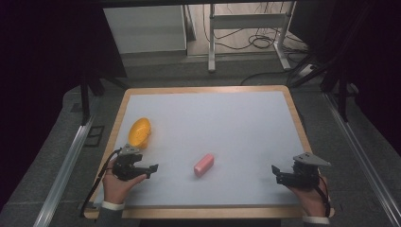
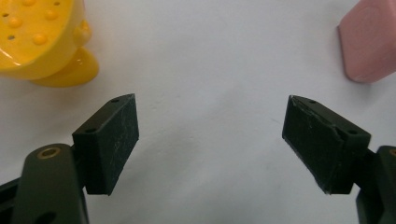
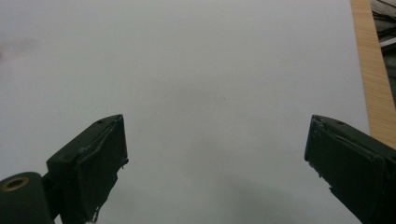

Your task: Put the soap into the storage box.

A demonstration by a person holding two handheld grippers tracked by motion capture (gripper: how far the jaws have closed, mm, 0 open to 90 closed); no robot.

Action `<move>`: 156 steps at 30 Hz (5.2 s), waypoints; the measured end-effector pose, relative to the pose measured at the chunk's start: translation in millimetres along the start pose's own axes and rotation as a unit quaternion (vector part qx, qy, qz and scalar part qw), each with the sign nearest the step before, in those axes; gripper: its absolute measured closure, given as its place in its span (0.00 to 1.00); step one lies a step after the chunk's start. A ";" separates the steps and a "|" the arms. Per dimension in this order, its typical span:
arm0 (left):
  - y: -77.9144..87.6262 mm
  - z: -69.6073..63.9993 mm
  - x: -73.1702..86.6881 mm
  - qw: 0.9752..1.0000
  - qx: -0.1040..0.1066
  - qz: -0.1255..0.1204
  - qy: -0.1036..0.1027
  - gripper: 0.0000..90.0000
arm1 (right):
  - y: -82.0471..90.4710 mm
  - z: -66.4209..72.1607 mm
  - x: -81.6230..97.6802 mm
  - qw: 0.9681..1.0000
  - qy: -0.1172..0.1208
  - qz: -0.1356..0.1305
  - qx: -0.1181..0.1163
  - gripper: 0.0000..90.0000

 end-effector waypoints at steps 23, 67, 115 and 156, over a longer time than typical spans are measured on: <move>8.1 -4.4 -2.2 0.999 0.030 -0.021 0.004 0.22 | 0.6 -4.8 3.9 1.000 -0.007 -0.002 0.006 0.08; 14.7 -47.7 -24.7 0.997 0.055 -0.020 -0.040 0.24 | 2.7 -4.4 3.9 1.000 -0.006 -0.007 0.014 0.08; -8.6 -107.9 -71.2 0.991 0.062 0.015 -0.120 0.23 | 2.0 -6.6 5.7 0.999 -0.006 -0.003 0.031 0.08; -51.6 -139.3 -87.2 0.989 0.053 0.052 -0.127 0.24 | -3.4 -6.8 7.7 0.999 -0.007 0.006 0.035 0.08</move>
Point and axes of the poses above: each handheld gripper's, and its own axes: y roughly backward along the jaws, x roughly out of its underside, z roughly to its left, the point moved 3 cm from there along -y, roughly forward along the jaws, and after that the axes turned 11 degrees about z, right-handed, at the moved point
